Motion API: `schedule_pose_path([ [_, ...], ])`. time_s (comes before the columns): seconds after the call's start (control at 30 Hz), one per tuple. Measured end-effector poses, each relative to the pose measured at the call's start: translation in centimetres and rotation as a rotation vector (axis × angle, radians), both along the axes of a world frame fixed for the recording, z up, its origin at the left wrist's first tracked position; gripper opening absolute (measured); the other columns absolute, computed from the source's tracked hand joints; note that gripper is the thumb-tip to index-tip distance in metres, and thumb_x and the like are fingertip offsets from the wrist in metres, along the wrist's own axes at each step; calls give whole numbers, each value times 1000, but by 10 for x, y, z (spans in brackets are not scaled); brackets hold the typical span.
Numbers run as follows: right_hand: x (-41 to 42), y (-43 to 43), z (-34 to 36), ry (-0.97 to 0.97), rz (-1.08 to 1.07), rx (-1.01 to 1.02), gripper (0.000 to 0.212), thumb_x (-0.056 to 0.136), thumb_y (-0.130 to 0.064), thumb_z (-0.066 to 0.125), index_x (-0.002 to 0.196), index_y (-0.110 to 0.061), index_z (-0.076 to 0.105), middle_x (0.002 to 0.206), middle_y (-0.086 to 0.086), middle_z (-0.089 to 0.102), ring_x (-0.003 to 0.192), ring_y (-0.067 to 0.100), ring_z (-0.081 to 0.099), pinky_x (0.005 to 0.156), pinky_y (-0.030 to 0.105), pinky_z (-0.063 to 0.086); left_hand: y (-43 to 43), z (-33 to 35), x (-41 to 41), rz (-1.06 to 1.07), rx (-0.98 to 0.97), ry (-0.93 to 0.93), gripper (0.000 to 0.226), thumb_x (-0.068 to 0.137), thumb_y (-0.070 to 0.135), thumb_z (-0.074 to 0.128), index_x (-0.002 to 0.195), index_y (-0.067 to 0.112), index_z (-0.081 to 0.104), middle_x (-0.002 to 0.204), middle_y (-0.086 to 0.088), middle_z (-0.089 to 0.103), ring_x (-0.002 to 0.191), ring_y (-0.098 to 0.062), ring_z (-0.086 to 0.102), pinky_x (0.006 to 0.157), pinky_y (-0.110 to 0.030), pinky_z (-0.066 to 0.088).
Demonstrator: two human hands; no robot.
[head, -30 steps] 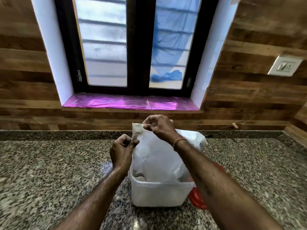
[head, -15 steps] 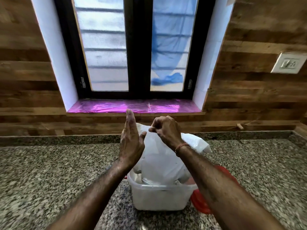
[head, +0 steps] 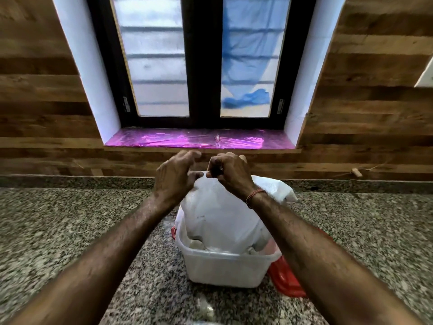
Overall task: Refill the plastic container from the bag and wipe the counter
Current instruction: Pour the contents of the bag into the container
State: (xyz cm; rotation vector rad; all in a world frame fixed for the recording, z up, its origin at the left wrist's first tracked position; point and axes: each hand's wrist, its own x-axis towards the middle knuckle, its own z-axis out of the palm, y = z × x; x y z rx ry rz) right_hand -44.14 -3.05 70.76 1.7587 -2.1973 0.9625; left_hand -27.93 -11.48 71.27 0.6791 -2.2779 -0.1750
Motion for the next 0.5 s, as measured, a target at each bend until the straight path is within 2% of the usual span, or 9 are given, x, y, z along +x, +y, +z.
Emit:
schedule_pose_path([
  [0.07,-3,-1,3,3,30,-6,10,82,-25,82,78,-26,73,77,-16,63,81,8,49,81,34,32,-5,8,0,-22,90,-51,26,82,29,82,107,29,76,103,12,71,88,-4,61,78,-28,52],
  [0.13,-5,-3,4,-13,72,16,7,83,-25,81,81,-24,74,83,-11,71,82,8,52,84,35,38,-7,17,-1,-18,139,-178,7,83,28,80,89,32,78,94,15,74,88,-6,66,78,-31,56],
  [0.2,-8,-2,4,-53,106,54,6,84,-28,79,84,-27,73,87,-10,74,82,8,61,89,42,49,-10,22,-1,34,143,-234,3,82,30,79,82,32,77,87,14,74,86,-9,68,75,-32,55],
  [0.3,-22,6,5,-86,85,172,10,85,-40,76,88,-31,72,90,-12,73,90,13,68,89,42,52,-19,22,5,24,293,-196,6,78,35,80,78,30,77,76,12,73,80,-12,68,71,-35,57],
  [0.37,-33,15,7,-25,58,231,6,84,-31,78,82,-32,72,81,-15,69,86,10,67,89,41,51,-17,18,8,-47,395,-197,5,80,34,78,78,29,76,75,11,72,77,-10,68,70,-35,57],
  [0.4,-36,19,9,15,43,235,11,82,-23,77,78,-32,70,77,-16,67,84,9,67,89,40,50,-14,17,7,-85,422,-213,3,82,31,77,81,29,75,78,11,72,78,-9,67,71,-34,56],
  [0.47,-36,20,12,95,40,198,23,80,-11,72,73,-32,67,76,-16,67,83,8,66,89,38,46,-5,15,2,-120,380,-271,8,82,27,76,88,31,72,86,13,71,84,-11,67,72,-32,55],
  [0.5,-33,19,13,136,47,164,26,79,-7,71,72,-32,65,78,-14,68,83,10,66,86,36,43,-2,16,-2,-88,299,-316,10,81,28,77,86,32,70,85,14,70,85,-12,66,69,-31,53],
])
